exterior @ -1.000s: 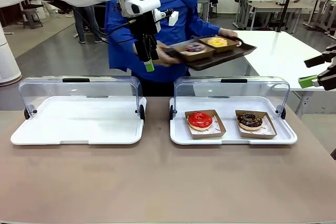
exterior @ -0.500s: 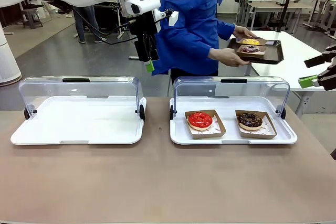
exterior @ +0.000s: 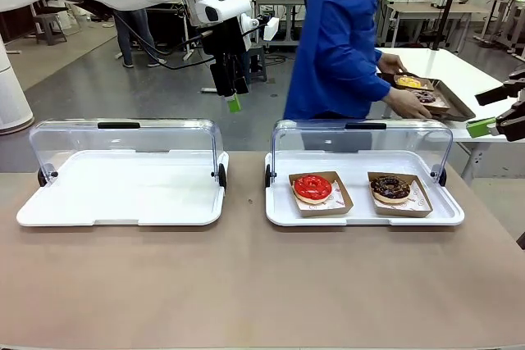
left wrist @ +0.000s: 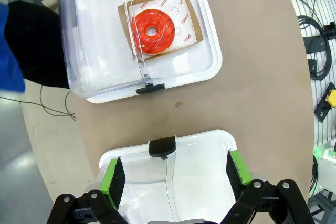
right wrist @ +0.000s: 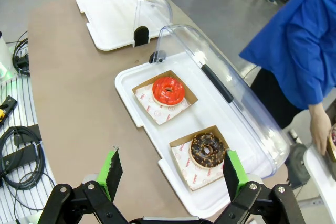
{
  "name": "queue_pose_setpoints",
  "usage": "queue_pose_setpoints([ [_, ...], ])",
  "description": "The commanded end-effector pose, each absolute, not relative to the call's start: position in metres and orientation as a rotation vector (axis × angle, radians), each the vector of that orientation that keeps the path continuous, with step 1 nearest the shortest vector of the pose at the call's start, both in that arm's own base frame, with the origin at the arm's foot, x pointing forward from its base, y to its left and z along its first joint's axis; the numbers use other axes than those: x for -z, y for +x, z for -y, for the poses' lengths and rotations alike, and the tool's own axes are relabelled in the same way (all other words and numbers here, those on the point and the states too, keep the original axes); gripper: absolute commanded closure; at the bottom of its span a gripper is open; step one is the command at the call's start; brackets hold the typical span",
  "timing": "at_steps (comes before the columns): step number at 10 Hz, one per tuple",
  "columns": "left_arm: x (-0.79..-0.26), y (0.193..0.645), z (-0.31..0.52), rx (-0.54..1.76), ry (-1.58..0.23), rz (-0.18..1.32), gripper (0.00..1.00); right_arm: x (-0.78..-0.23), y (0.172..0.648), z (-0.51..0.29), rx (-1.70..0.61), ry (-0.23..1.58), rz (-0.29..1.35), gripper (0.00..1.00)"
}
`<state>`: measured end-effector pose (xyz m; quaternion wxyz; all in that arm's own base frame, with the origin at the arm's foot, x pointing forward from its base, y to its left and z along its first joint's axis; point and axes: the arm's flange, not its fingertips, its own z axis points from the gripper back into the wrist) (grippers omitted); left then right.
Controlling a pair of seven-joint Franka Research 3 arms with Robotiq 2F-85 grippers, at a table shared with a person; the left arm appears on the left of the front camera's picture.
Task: Provide the desired donut to the person.
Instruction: Place the picked Paper togo box onto the Handle tray extended by the person.
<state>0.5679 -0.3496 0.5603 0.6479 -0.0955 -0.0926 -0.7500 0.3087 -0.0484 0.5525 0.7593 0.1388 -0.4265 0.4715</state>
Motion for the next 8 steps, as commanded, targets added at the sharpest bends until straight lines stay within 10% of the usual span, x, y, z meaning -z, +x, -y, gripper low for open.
queue_pose_setpoints([
  [1, -0.56, 0.568, 0.35, 1.705, -0.217, 0.211, 0.0, -0.55, 0.31, 0.047, -1.04, 0.32, 0.942, 0.0],
  [8, -0.569, 0.338, 0.123, 1.12, -0.201, 0.677, 0.0, -0.55, 0.31, 0.047, -1.04, 0.32, 0.942, 0.0],
])
